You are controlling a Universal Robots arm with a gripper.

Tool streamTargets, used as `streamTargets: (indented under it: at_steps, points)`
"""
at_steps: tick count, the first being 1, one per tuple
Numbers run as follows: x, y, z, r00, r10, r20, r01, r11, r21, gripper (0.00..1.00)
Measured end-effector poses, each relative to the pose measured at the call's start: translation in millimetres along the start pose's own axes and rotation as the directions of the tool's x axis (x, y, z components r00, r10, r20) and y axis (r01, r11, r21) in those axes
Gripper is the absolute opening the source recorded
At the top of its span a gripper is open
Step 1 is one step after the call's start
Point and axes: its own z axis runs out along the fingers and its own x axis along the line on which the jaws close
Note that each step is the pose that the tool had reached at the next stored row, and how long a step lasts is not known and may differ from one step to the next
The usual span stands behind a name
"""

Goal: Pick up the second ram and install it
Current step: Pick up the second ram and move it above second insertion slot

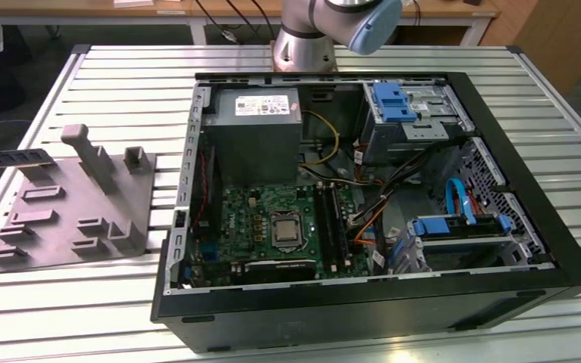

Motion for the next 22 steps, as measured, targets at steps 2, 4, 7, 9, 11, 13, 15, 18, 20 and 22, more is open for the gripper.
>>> streamTargets:
  at_steps: [2, 4, 7, 9, 11, 13, 15, 18, 20, 22]
  points:
    - [-0.2, 0.0, -1.7, 1.0000, 0.000, 0.0010, 0.000, 1.0000, 0.0000, 0.14]
    - [-0.4, 0.0, -3.4, 1.0000, 0.000, 0.0021, 0.000, 1.0000, 0.0001, 0.14]
    - [-0.6, 0.0, -6.2, 1.0000, 0.000, 0.0035, 0.000, 1.0000, 0.0002, 0.14]
    - [-0.8, 0.0, -8.1, 1.0000, 0.000, 0.0046, 0.000, 1.0000, 0.0003, 0.14]
    - [-1.0, 0.0, -9.8, 1.0000, 0.000, 0.0056, 0.000, 1.0000, 0.0004, 0.14]
    - [-1.2, 0.0, -11.5, 1.0000, 0.000, 0.0064, 0.000, 1.0000, 0.0003, 0.14]
    - [-1.4, 0.0, -13.1, 1.0000, 0.000, 0.0073, 0.000, 1.0000, 0.0004, 0.14]
    - [-1.6, 0.0, -15.6, 1.0000, 0.000, 0.0086, 0.000, 1.0000, 0.0005, 0.14]
    - [-1.8, 0.1, -17.2, 1.0000, 0.000, 0.0095, 0.000, 1.0000, 0.0005, 0.14]
    - [-1.9, 0.1, -18.7, 0.9999, 0.000, 0.0106, 0.000, 1.0000, 0.0007, 0.14]
